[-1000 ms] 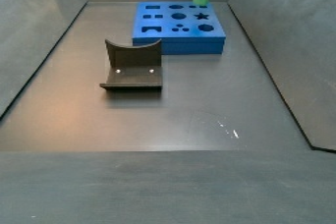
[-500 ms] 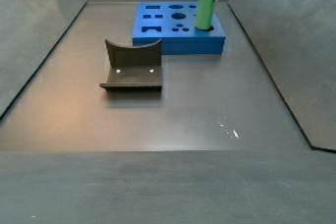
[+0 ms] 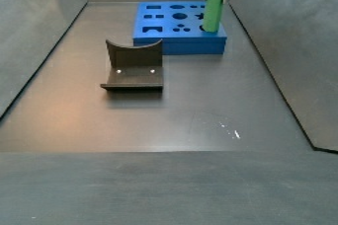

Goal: Insert the hexagon object.

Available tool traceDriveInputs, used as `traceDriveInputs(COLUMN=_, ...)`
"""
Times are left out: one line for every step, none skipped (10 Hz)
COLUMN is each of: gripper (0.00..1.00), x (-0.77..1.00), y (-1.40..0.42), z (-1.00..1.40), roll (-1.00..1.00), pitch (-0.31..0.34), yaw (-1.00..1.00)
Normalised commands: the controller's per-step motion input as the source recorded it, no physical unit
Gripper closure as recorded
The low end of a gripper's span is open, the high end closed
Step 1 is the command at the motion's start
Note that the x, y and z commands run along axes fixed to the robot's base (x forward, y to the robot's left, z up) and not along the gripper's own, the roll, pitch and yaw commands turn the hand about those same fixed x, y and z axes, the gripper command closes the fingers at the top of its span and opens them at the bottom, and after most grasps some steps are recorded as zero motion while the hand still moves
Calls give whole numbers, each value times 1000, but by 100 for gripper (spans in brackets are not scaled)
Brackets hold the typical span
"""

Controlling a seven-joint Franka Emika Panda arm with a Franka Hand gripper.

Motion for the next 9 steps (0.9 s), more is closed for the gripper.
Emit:
traceDriveInputs(gripper=100, x=234, y=-29, z=-206, roll=-71, pitch=0, yaw=-369)
traceDriveInputs(gripper=100, x=297, y=0, z=-211, roll=-73, pitch=0, yaw=-423)
traceDriveInputs(gripper=100, x=271, y=-20, z=-214, roll=-83, pitch=0, yaw=-446)
traceDriveInputs(gripper=100, x=186, y=-20, z=-229, roll=-76, pitch=0, yaw=-534)
traceDriveInputs(gripper=100, x=37, y=-43, z=-263, roll=-49, pitch=-9, yaw=-540)
traceDriveInputs(gripper=100, x=-57, y=-31, z=-309, roll=0, pitch=0, yaw=-354)
traceDriveInputs(gripper=100, x=-80, y=-49, z=-243, roll=0, pitch=0, yaw=-137)
traceDriveInputs(gripper=100, x=-51, y=-49, z=-203, roll=-4, pitch=0, yaw=-69)
traceDriveInputs(gripper=100, x=-23, y=-23, z=-140, roll=-4, pitch=0, yaw=-71)
